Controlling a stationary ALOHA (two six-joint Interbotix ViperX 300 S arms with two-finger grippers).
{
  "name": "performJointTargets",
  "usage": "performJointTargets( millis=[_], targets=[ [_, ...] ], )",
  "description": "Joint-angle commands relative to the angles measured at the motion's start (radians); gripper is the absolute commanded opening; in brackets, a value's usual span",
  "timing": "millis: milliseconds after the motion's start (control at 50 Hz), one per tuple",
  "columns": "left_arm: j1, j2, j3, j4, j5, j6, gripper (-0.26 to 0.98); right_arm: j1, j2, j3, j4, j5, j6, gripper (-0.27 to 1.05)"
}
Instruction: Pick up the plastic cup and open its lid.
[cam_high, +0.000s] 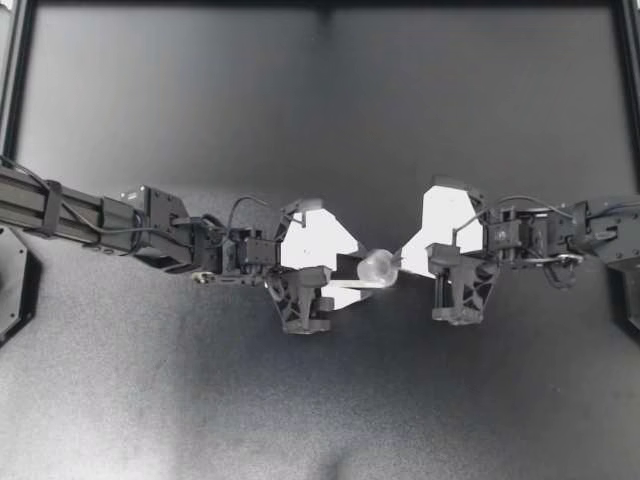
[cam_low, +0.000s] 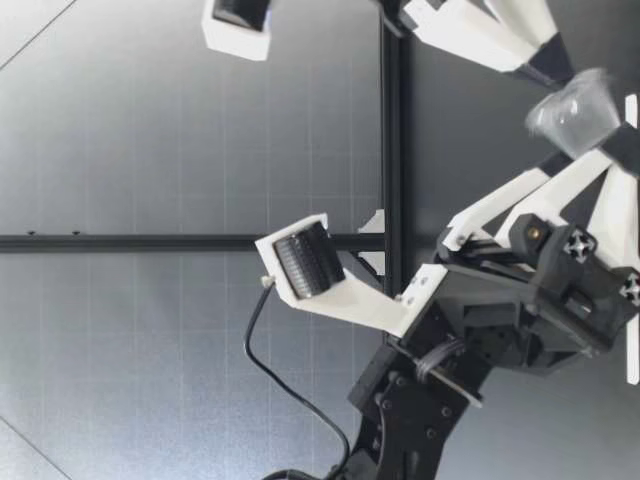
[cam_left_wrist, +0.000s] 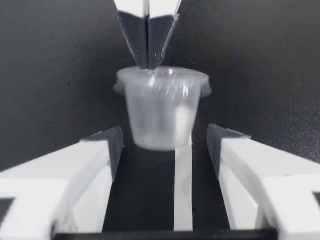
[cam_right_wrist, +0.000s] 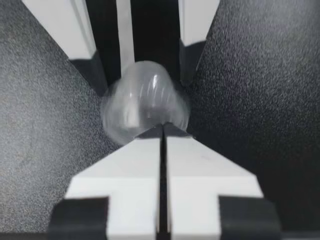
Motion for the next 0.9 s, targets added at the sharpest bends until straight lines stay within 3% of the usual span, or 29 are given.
performJointTargets(
  millis=[0, 440, 880],
  targets=[
    [0.005, -0.015, -0.021, 0.002, -0.005, 0.000, 0.58, -0.008, -0.005, -0.021, 0.003, -0.003, 0.002, -0.19],
    [0.009, -0.005, -0.044, -0.002, 0.003, -0.003, 0.58, 0.037, 0.023, -0.064, 0.005, 0.025, 0.017, -0.19],
    [0.012, -0.008, -0.049, -0.003, 0.018, -0.009, 0.58, 0.055, -0.026, -0.015, 0.005, 0.049, 0.081, -0.19]
  ],
)
